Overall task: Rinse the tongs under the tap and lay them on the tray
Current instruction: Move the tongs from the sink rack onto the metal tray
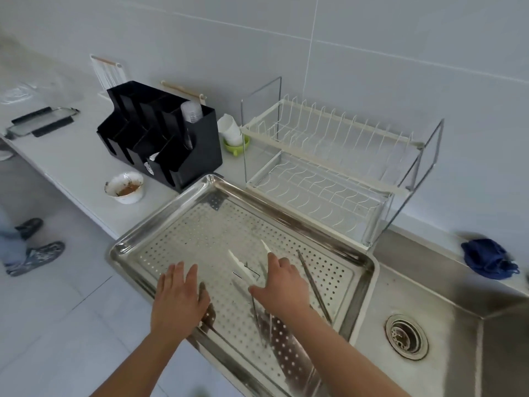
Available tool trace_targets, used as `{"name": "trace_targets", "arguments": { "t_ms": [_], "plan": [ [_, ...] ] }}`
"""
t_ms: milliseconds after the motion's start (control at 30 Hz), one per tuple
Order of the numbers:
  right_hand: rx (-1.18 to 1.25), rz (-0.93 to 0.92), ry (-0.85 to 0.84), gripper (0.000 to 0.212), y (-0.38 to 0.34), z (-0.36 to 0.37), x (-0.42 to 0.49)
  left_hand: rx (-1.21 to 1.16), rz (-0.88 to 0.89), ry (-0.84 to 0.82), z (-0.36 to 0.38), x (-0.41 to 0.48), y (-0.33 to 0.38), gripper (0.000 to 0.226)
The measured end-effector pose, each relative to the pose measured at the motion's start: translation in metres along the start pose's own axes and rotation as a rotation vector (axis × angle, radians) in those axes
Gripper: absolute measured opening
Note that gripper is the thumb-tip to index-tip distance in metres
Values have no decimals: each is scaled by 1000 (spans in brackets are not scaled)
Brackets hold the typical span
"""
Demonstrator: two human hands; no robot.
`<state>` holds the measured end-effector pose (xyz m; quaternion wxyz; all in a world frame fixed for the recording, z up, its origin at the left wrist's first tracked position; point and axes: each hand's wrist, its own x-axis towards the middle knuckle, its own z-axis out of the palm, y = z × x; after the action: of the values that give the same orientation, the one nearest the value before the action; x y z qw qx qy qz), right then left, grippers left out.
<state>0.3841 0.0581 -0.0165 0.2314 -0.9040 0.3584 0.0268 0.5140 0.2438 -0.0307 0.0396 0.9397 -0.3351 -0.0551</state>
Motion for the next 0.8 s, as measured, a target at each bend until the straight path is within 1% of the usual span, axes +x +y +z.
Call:
{"name": "trace_targets", "arguments": {
  "t_ms": [133, 267, 367, 500, 667, 800],
  "plan": [
    [-33, 38, 14, 87, -30, 23, 19, -1, 59, -13, 8, 21, -28, 69],
    [21, 176, 38, 84, -61, 48, 25, -10, 147, -27, 16, 38, -54, 65],
    [10, 261, 50, 88, -79, 64, 25, 8, 205, -71, 23, 43, -65, 61],
    [-105, 334, 95, 98, -94, 76, 19, 1, 239, -118, 27, 45, -69, 64],
    [-104, 373, 159, 106, -94, 76, 12, -14, 252, -141, 31, 47, -71, 63],
    [-46, 357, 215, 102, -86, 70, 3, -7, 269, -142, 29, 47, -71, 62]
  ]
}}
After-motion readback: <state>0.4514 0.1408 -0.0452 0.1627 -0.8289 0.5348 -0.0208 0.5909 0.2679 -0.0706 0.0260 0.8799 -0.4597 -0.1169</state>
